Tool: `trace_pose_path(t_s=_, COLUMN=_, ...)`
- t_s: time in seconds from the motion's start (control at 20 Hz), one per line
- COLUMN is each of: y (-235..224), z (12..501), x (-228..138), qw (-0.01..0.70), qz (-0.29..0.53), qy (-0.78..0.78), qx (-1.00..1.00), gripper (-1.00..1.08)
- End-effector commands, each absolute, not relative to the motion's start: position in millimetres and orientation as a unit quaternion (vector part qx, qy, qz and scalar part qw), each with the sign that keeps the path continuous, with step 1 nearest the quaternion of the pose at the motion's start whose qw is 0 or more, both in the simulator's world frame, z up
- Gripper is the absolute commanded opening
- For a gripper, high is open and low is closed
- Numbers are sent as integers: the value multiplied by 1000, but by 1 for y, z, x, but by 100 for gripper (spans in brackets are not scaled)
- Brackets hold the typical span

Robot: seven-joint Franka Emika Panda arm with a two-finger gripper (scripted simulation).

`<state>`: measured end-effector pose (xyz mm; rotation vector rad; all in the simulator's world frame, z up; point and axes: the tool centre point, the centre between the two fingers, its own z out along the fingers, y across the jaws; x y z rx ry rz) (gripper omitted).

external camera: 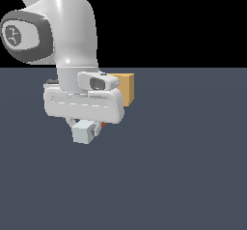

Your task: Insert the peg into the horizontal hole in a box.

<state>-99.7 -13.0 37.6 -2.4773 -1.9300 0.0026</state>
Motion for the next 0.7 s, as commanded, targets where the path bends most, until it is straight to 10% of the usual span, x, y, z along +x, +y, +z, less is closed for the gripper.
trace_pose_path(t_s=0.0, y=18, z=42, x=-97, qw=0, qz=0, qy=-614, qx=-789, gripper=-100)
trace_pose_path(t_s=0.65, y=152, z=57, x=-81, qw=0, qz=0, qy=-612, qx=-791, gripper=-100)
